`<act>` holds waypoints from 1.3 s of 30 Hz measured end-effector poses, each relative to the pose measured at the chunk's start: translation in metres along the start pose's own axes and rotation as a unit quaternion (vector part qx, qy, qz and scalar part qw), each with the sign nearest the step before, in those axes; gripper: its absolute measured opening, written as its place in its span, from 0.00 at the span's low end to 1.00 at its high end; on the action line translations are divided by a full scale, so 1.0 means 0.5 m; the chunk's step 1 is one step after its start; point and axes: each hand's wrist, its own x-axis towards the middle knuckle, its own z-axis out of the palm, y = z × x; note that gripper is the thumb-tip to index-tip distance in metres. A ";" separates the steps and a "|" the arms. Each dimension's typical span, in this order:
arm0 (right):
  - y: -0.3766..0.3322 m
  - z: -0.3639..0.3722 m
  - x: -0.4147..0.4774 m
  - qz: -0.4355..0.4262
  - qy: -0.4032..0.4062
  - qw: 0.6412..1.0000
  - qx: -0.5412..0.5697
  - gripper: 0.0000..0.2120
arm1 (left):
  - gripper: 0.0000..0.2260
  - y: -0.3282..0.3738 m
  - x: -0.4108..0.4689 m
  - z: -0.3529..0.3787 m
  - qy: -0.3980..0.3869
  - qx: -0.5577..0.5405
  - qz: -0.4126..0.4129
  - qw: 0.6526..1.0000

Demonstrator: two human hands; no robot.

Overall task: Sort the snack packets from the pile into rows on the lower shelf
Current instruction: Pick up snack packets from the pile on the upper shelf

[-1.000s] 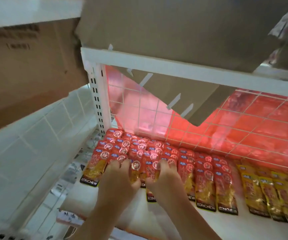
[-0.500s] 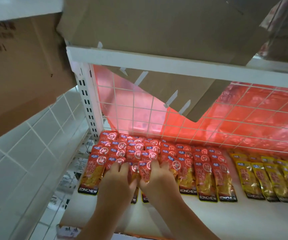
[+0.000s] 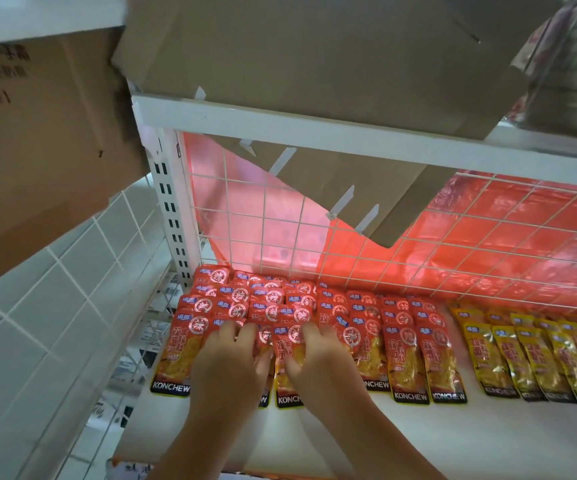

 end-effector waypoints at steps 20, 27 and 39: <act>0.127 -0.049 0.044 0.022 -0.087 0.992 -0.086 0.37 | 0.29 0.066 -0.032 0.004 -0.096 0.079 0.144 0.982; 0.133 -0.057 0.067 0.008 -0.123 0.990 -0.062 0.42 | 0.25 0.057 -0.030 0.001 -0.092 0.070 0.153 0.981; 0.144 -0.024 0.031 -0.036 -0.097 0.992 -0.075 0.32 | 0.23 0.051 -0.035 0.010 -0.095 0.060 0.149 0.982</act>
